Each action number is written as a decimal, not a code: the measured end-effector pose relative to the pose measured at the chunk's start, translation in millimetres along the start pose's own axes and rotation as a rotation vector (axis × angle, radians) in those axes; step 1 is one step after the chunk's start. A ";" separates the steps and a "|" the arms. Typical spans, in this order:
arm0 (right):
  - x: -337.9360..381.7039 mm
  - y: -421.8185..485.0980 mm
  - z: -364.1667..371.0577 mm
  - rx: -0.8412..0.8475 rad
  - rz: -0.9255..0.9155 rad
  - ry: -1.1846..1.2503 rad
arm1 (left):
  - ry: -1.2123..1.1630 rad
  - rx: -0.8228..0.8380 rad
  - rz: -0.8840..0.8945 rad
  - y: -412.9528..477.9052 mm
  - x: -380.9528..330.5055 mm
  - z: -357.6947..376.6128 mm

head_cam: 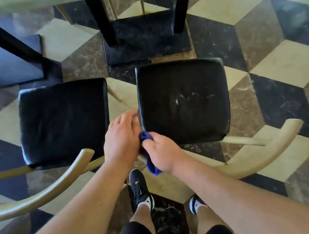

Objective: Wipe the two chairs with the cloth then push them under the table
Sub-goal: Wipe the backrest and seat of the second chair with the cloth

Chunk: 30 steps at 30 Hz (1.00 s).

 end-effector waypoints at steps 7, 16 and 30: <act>-29.9 90.8 14.5 0.245 0.260 0.102 | -0.220 -0.109 -0.068 9.7 18.4 5.4; -79.0 154.7 20.8 0.274 0.439 -0.009 | -0.248 -0.211 -0.037 6.3 16.1 6.5; 0.3 37.1 -14.9 0.151 0.132 0.079 | -0.042 -0.080 -0.122 2.9 -4.5 -4.1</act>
Point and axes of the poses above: each hand's wrist, its own y-axis towards the middle knuckle, its own z-axis out of the palm, x = y × z, the point moved 7 cm from there along y, towards the middle knuckle, and after that the axes turned 11 degrees about x, right-handed, at the moved point
